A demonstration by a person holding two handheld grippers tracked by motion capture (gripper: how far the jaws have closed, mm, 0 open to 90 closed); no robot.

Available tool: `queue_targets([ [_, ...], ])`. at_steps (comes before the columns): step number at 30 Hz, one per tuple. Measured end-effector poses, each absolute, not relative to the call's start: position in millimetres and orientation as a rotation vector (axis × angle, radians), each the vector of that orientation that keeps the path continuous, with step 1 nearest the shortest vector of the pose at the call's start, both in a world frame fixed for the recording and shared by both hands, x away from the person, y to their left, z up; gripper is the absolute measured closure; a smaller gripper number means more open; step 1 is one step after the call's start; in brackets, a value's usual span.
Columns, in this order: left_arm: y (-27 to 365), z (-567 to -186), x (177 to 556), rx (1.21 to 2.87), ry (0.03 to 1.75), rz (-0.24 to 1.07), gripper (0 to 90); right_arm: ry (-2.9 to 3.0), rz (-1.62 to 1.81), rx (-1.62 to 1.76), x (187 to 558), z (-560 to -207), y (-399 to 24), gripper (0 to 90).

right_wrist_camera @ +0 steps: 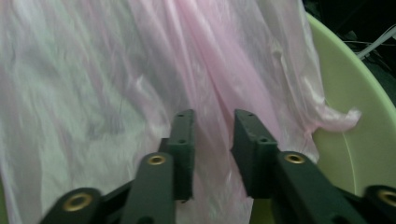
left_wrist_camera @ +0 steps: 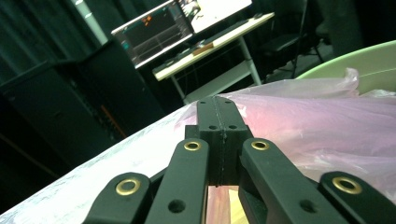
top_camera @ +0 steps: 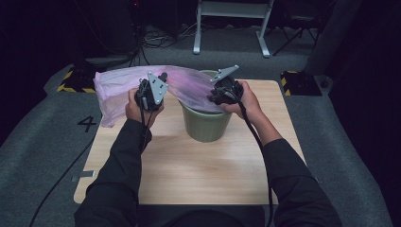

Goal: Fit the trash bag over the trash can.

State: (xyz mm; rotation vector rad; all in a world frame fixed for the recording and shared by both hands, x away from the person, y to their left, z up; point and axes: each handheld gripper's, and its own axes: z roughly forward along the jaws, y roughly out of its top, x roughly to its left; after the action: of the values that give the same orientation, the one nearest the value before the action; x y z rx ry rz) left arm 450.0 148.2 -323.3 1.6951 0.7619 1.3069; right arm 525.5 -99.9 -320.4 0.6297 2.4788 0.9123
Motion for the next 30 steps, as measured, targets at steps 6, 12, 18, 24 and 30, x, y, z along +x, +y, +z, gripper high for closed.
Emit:
queue_targets([
  [6,134,-325,444,1.703,0.707,1.263,90.0,2.481,1.011,0.609,517,-314,-109,54.4],
  [12,120,-328,440,1.729,0.658,1.212,90.0,2.471,1.095,0.537,502,-307,-112,41.4],
  [18,117,-325,438,1.741,0.649,1.31,90.0,2.434,0.995,0.535,495,-307,-111,41.3],
  [24,143,-325,452,1.742,0.773,1.364,90.0,2.449,1.086,0.561,499,-300,-132,40.0],
  [30,148,-328,456,1.731,0.814,1.356,90.0,2.49,1.107,0.521,497,-300,-144,41.4],
])
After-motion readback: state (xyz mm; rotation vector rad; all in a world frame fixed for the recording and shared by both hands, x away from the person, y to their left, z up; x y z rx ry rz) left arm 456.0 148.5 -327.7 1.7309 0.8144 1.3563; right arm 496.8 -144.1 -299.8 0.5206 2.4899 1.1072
